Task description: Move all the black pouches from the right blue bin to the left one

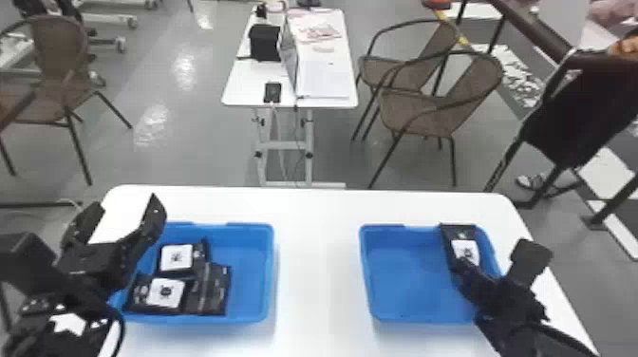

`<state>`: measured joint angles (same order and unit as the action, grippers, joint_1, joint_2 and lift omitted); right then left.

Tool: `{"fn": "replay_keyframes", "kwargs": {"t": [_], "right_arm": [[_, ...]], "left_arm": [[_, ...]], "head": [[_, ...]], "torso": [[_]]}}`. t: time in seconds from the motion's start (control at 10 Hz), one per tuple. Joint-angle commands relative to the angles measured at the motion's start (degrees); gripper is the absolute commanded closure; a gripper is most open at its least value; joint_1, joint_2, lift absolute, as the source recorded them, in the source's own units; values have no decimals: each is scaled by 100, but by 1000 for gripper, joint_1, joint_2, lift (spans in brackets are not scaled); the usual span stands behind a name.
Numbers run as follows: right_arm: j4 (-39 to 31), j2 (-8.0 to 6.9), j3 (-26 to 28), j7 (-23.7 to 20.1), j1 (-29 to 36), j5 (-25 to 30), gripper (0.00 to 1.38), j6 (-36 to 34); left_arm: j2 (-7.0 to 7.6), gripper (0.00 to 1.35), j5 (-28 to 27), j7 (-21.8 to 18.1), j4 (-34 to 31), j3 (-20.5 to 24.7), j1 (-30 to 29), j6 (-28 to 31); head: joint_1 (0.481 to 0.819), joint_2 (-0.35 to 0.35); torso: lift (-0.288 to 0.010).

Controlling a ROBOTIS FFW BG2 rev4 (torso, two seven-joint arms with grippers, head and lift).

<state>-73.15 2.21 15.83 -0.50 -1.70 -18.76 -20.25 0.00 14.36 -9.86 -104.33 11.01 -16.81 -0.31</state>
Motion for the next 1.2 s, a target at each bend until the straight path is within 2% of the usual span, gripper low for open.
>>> {"fn": "replay_keyframes", "kwargs": {"t": [0.0, 0.3, 0.4, 0.6, 0.7, 0.8, 1.0, 1.1], "right_arm": [[-525, -18, -168, -2, 126, -128, 1257, 13], [-1351, 87, -854, -29, 241, -559, 1257, 13], [-1527, 175, -1170, -90, 232, -752, 1257, 4], [-1712, 395, -1821, -503, -14, -1007, 1257, -233], [-1773, 447, -2111, -776, -243, -972, 1257, -409], [-1782, 474, -2392, -1092, -498, -893, 1257, -559], [-1641, 474, -3025, -1461, -919, -937, 1257, -673], [-1465, 474, -3411, -1602, -1157, -1069, 1257, -664]], "left_arm": [[-9, 176, 5, -7, 0, -11, 20, -21], [0, 176, 5, -7, 0, -28, 37, 23], [0, 176, -4, 10, 0, -28, 46, 49], [18, 176, 84, -7, 0, -55, 143, 357], [88, 176, 322, -7, 0, -99, 204, 568], [220, 176, 576, -25, 0, -169, 266, 708], [475, 176, 1104, -25, -9, -319, 433, 1016], [528, 177, 1139, -25, -9, -354, 529, 1130]], "head": [[695, -59], [695, -26], [695, -3], [695, 66], [695, 87], [695, 122], [695, 185], [695, 212]], "torso": [[10], [10], [10], [10], [10], [10], [10], [10]]}}
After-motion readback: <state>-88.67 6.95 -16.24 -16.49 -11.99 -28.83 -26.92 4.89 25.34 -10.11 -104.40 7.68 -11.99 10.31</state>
